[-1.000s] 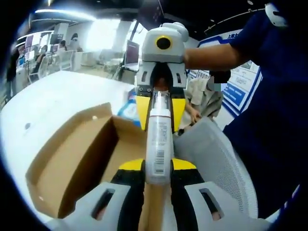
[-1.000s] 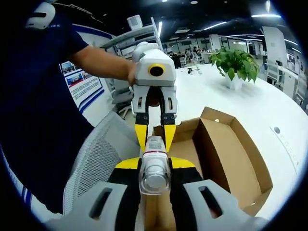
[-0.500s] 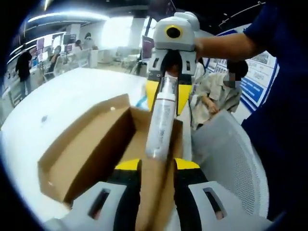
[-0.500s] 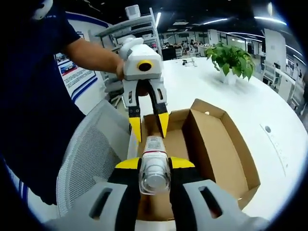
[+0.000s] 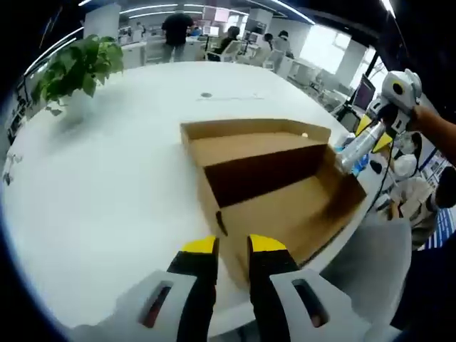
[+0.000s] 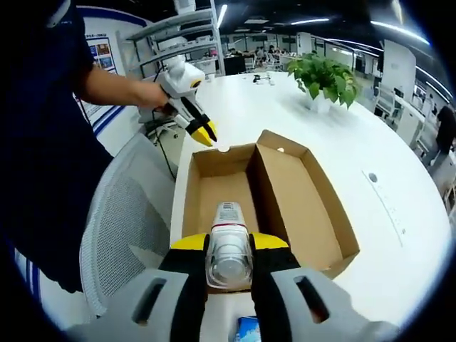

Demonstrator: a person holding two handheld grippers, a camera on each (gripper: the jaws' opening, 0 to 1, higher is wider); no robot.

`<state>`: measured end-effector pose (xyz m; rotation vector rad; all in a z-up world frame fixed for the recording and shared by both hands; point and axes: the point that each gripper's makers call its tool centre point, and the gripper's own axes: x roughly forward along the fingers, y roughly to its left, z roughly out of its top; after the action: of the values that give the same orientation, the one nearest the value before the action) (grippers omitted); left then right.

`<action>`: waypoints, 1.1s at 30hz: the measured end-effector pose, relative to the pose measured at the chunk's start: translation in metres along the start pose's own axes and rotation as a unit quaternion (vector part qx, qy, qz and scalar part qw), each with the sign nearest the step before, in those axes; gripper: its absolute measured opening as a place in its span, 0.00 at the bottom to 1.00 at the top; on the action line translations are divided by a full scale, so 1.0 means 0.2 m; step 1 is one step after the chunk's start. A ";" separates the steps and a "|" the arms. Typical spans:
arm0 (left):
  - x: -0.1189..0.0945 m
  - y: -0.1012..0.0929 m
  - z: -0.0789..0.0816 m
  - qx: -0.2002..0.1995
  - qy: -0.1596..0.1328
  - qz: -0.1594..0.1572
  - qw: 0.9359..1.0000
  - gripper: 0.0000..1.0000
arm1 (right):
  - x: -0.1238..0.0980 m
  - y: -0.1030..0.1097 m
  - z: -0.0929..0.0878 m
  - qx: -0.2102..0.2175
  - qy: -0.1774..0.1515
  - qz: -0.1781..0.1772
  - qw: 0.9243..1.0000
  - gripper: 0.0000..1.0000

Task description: Operate the shoe box by opening the lid, removing the specified soft item, and placing it in the target area until the item is outside and the box remains undamaged.

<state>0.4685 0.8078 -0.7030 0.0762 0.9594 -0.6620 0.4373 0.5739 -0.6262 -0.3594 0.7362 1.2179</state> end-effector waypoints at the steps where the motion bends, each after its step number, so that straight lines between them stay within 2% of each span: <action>1: 0.01 -0.01 -0.03 -0.022 0.006 -0.003 1.000 0.13 | -0.01 -0.01 0.00 0.004 -0.001 -0.003 1.000 0.19; 3: 0.02 0.02 -0.06 -0.020 0.014 0.018 1.000 0.12 | -0.03 -0.01 -0.01 0.006 0.000 -0.008 1.000 0.19; 5: 0.04 -0.02 -0.09 -0.057 0.015 0.007 0.998 0.12 | -0.05 -0.02 -0.01 0.010 -0.001 -0.014 1.000 0.19; 9: 0.07 -0.02 -0.14 -0.069 0.027 0.013 0.997 0.10 | -0.09 -0.03 -0.05 0.017 0.007 -0.025 1.000 0.19; 10: 0.08 -0.03 -0.16 -0.080 0.031 0.011 0.996 0.10 | -0.09 -0.04 -0.06 0.019 0.010 -0.028 0.999 0.19; 11: 0.09 -0.07 -0.17 -0.106 0.035 -0.007 0.994 0.09 | -0.10 -0.04 -0.07 0.021 0.014 -0.030 0.999 0.19; 13: 0.10 -0.06 -0.19 -0.114 0.036 -0.004 0.993 0.09 | -0.12 -0.05 -0.08 0.026 0.018 -0.034 0.999 0.19; 22: 0.09 -0.05 -0.19 -0.155 0.010 0.012 0.988 0.07 | -0.22 -0.10 -0.14 0.035 0.044 -0.049 0.997 0.19; 33: 0.08 -0.05 -0.18 -0.157 -0.006 0.020 0.987 0.05 | -0.40 -0.19 -0.27 0.035 0.103 -0.070 0.992 0.19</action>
<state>0.4423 0.8045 -0.7352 -0.1868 1.0381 -0.4676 0.4429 0.4706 -0.6154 -0.4759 0.9145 1.0283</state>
